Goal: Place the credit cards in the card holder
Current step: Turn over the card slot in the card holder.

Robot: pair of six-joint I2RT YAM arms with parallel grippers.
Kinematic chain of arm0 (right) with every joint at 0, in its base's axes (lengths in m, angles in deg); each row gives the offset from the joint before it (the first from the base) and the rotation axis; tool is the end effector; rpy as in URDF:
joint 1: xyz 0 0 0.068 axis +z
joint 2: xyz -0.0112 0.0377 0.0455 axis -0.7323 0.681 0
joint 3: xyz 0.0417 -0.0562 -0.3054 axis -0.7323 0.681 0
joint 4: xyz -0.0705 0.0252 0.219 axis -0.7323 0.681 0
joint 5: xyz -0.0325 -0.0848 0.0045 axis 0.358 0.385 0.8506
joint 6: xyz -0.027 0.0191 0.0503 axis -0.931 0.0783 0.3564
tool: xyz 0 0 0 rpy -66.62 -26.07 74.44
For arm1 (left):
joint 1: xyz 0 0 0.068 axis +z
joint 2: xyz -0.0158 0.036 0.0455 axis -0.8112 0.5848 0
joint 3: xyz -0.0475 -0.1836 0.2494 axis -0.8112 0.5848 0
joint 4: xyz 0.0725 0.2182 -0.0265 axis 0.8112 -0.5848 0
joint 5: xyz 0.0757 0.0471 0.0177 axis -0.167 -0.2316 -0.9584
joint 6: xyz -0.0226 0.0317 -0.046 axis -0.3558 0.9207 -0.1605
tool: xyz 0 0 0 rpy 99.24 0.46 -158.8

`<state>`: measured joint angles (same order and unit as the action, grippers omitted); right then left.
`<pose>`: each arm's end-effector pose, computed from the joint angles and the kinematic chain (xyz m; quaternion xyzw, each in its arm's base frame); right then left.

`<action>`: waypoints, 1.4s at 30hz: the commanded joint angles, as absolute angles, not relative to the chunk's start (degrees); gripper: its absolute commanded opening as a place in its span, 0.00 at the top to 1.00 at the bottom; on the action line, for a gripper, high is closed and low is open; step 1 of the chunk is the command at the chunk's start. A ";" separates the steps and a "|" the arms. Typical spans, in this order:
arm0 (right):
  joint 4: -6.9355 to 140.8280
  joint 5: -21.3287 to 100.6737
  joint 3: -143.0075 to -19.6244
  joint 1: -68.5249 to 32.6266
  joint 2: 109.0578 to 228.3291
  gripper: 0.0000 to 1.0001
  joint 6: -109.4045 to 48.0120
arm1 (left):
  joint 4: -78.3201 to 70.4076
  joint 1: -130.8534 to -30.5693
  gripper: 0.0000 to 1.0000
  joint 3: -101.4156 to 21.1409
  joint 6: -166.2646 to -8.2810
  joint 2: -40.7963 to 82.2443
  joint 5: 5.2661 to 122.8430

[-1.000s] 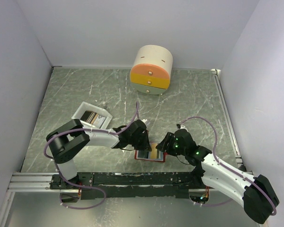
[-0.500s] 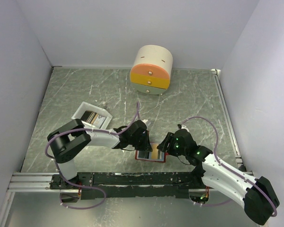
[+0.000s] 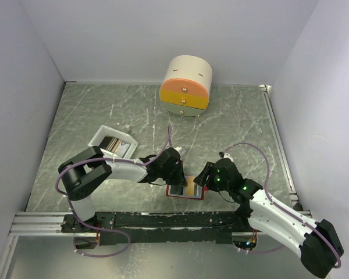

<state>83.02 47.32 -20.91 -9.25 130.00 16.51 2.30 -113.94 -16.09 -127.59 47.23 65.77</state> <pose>0.0762 0.0591 0.1938 0.1296 0.9108 0.2816 0.2728 0.1646 -0.2975 0.1924 0.0958 0.9174 -0.3577 0.1457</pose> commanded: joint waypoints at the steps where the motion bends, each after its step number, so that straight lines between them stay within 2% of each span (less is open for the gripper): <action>1: 81.26 46.78 -21.68 -9.54 128.46 0.47 17.24 | 2.38 -114.42 0.93 -17.19 -127.55 48.33 66.11; 23: 69.43 38.93 -16.71 -9.58 131.83 0.48 20.60 | 3.45 -114.43 0.93 -16.56 -128.53 48.04 66.20; 31: 64.70 35.89 -14.47 -9.49 131.62 0.48 22.16 | -2.03 -113.26 0.90 -17.34 -129.30 39.82 61.00; 42: 59.84 33.09 -18.35 -9.49 135.64 0.49 22.10 | -12.46 -102.71 0.81 -15.48 -125.01 27.18 56.31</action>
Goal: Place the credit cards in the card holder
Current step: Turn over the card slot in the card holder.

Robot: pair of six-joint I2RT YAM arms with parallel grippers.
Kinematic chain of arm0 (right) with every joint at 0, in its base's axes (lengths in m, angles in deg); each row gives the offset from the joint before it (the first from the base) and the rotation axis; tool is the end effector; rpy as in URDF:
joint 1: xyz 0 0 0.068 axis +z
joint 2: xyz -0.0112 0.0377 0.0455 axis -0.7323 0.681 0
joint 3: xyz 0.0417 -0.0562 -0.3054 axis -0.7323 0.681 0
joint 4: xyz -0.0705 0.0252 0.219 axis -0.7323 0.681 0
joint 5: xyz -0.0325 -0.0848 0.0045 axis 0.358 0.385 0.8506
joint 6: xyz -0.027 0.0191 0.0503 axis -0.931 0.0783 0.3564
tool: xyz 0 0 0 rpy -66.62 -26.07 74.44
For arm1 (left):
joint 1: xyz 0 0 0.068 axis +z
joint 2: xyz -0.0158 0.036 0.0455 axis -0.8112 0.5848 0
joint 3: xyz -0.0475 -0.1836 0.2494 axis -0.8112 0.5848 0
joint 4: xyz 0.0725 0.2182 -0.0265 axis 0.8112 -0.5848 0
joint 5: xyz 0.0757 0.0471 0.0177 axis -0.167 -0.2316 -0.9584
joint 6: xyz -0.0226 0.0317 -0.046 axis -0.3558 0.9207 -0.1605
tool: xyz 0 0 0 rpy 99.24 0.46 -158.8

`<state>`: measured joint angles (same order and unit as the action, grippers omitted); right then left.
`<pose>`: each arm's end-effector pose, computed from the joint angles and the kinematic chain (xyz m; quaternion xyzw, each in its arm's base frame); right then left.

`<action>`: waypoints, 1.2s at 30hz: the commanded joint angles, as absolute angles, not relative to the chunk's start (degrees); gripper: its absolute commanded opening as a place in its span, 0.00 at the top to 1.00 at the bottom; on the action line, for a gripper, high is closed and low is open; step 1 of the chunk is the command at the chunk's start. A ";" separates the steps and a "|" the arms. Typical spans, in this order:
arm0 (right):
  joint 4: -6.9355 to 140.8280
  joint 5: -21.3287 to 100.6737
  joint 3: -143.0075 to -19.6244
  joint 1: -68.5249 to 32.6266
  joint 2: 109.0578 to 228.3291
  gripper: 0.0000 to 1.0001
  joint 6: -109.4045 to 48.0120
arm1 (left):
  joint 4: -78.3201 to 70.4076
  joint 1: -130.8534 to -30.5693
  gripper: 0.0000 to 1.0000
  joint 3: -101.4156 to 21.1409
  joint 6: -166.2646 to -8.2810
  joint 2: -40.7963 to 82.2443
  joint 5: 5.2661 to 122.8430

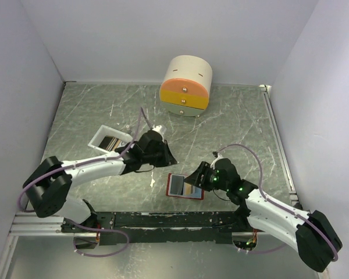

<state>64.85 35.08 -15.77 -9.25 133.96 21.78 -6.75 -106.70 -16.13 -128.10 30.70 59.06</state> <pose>0.0832 0.0764 0.1902 0.1155 0.8748 0.4080 0.2343 0.1773 -0.2352 0.2645 0.0132 0.8981 -0.3636 0.2472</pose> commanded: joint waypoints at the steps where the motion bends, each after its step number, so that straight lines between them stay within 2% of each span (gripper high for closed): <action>1: 58.26 32.48 -18.54 -9.45 136.53 0.49 22.50 | -13.54 -101.24 0.80 -15.45 -124.21 26.15 56.42; 9: 53.44 28.64 -22.60 -8.32 146.55 0.49 21.31 | -26.15 -91.12 0.73 -18.57 -114.00 18.18 51.26; 20: 55.67 27.76 -24.23 -8.32 148.59 0.48 17.06 | -37.59 -78.77 0.66 -23.11 -97.72 15.36 41.60; 30: 63.82 30.74 -28.50 -8.54 145.02 0.48 10.50 | -37.15 -73.61 0.47 -26.39 -78.75 26.31 41.00; 36: 64.81 31.33 -28.03 -9.11 142.58 0.48 9.46 | -33.96 -71.66 0.46 -25.67 -71.40 31.28 39.37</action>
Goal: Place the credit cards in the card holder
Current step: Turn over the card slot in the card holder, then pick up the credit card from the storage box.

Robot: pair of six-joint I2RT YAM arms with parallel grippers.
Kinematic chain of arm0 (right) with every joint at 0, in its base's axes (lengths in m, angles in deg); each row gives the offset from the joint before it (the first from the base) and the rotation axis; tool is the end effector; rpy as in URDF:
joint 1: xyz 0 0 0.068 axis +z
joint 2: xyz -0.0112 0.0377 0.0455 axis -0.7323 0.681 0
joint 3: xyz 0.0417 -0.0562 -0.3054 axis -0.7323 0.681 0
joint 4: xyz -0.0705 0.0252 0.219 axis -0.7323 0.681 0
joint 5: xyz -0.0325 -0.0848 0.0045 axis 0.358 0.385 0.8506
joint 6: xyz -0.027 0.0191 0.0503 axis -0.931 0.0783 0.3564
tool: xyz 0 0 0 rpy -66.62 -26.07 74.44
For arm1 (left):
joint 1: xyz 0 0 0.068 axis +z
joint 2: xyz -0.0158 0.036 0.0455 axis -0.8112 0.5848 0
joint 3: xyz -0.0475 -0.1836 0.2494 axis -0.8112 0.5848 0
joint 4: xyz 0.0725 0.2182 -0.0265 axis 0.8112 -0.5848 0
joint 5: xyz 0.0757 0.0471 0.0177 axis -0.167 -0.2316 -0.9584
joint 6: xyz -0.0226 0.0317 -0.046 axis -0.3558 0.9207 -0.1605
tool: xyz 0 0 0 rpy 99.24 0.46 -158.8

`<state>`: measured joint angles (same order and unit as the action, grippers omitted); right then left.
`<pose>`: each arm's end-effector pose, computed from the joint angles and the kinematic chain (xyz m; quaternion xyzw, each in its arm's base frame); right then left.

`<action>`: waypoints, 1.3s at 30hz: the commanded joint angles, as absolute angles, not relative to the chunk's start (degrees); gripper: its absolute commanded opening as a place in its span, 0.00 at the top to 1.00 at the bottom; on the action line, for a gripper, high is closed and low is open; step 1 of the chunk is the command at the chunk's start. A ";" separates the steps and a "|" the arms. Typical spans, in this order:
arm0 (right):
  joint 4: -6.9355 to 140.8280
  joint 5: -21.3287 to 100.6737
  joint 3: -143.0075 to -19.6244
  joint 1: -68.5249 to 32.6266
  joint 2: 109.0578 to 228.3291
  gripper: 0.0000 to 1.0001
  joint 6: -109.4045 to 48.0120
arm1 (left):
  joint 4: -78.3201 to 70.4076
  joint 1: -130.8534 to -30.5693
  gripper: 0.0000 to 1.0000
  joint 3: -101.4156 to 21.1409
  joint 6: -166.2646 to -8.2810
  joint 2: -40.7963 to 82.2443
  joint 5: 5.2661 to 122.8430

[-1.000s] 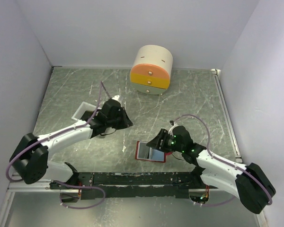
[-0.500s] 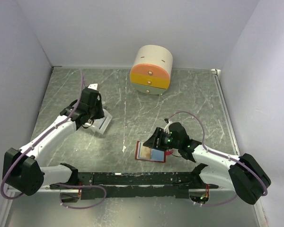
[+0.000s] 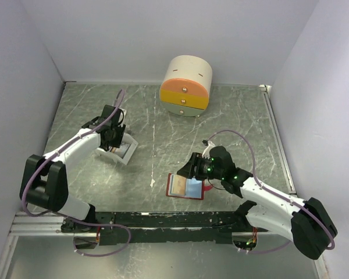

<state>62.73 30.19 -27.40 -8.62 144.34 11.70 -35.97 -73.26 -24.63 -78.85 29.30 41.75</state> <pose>0.1175 0.1100 0.2355 0.0082 0.8653 0.4288 0.2592 0.2567 -0.0773 0.2746 0.0975 0.9478 0.0611 0.2973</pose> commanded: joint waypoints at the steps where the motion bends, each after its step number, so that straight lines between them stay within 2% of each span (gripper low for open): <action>1: 64.89 31.32 -28.00 -9.21 142.34 0.48 9.28 | -33.59 -71.62 0.46 -25.75 -70.55 32.14 38.94; 10: 64.18 32.30 -27.51 -11.23 142.74 0.48 7.57 | -32.15 -71.61 0.41 -27.91 -64.14 39.33 40.11; 14: 60.13 33.16 -28.04 -12.11 146.24 0.48 12.29 | -30.22 -71.56 0.39 -27.49 -64.31 40.30 39.71; 22: 51.42 33.24 -41.67 -10.52 165.88 0.52 24.75 | -26.68 -71.40 0.34 -26.82 -69.66 40.74 41.71; 27: 49.19 37.20 -51.13 -7.02 177.70 0.47 31.38 | -25.69 -71.36 0.30 -26.04 -69.76 39.04 42.70; 39: 46.00 44.08 -67.68 -0.19 197.33 0.46 37.58 | -23.08 -69.80 0.31 -23.89 -67.97 37.98 41.49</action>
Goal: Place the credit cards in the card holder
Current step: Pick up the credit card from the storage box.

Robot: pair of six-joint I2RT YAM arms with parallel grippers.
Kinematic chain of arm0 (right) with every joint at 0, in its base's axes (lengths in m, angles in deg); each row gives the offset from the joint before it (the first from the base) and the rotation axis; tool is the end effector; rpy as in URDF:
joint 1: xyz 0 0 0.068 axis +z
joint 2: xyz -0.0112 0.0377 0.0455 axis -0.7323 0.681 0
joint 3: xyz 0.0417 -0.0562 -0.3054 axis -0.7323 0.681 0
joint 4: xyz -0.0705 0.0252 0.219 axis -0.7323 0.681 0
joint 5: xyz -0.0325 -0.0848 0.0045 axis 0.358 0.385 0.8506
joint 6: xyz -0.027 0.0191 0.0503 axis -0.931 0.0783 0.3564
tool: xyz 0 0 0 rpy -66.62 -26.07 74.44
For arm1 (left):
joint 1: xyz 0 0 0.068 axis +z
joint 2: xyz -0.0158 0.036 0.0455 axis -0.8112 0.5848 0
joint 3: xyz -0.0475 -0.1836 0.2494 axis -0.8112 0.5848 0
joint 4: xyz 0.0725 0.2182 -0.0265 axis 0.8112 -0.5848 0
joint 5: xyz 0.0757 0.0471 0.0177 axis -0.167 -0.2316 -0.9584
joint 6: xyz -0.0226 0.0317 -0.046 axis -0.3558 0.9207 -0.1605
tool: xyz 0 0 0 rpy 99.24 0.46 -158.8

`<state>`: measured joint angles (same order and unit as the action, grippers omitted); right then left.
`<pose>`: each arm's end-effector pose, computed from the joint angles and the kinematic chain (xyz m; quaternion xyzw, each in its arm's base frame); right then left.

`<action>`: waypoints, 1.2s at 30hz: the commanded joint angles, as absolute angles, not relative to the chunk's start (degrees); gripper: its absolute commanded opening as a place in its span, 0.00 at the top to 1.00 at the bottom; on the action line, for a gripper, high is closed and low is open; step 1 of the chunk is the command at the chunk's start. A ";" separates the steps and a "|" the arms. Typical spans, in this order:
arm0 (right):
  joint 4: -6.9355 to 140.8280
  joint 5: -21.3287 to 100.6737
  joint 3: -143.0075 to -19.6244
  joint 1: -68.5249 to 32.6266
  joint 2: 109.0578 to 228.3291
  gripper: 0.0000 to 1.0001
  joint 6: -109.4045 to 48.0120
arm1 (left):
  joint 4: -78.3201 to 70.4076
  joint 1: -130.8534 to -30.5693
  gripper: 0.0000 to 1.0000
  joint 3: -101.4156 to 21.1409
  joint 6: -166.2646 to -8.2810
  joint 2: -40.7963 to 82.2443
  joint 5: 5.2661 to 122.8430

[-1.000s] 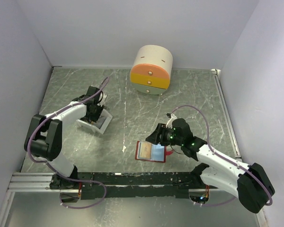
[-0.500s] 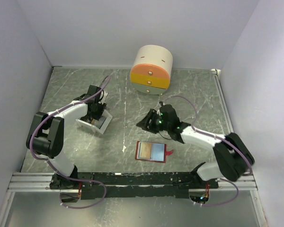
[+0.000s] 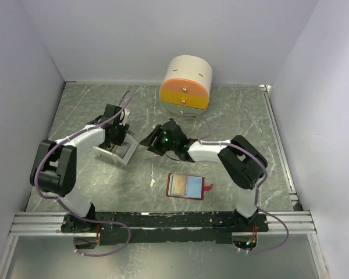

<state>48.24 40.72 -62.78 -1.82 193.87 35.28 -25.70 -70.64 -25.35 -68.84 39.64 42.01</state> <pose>0.2719 0.2816 0.2243 0.1793 0.8509 0.4469 0.2099 0.3039 -0.0786 0.2405 0.1581 0.9382 0.0907 0.2941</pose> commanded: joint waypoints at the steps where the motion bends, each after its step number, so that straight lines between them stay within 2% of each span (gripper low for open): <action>1: 46.66 44.50 -69.19 0.19 198.71 0.46 37.49 | -22.88 -69.63 0.31 -23.75 -67.96 38.20 41.32; 10: 48.21 43.10 -76.68 2.18 210.32 0.45 39.64 | -21.82 -69.24 0.30 -23.11 -67.46 38.50 42.50; 19: 49.31 43.68 -79.96 3.20 214.18 0.49 37.81 | -20.90 -69.24 0.30 -22.55 -67.53 38.42 47.61; 24: 51.67 44.41 -80.69 3.19 214.60 0.62 36.65 | -21.08 -69.18 0.30 -22.66 -67.26 39.10 46.51; 32: 53.47 46.20 -79.34 3.20 212.32 0.69 34.34 | -21.03 -69.11 0.35 -23.01 -66.36 40.25 38.93; 36: 53.32 47.54 -77.15 3.20 210.78 0.72 34.11 | -20.41 -69.07 0.42 -23.07 -66.33 37.53 36.44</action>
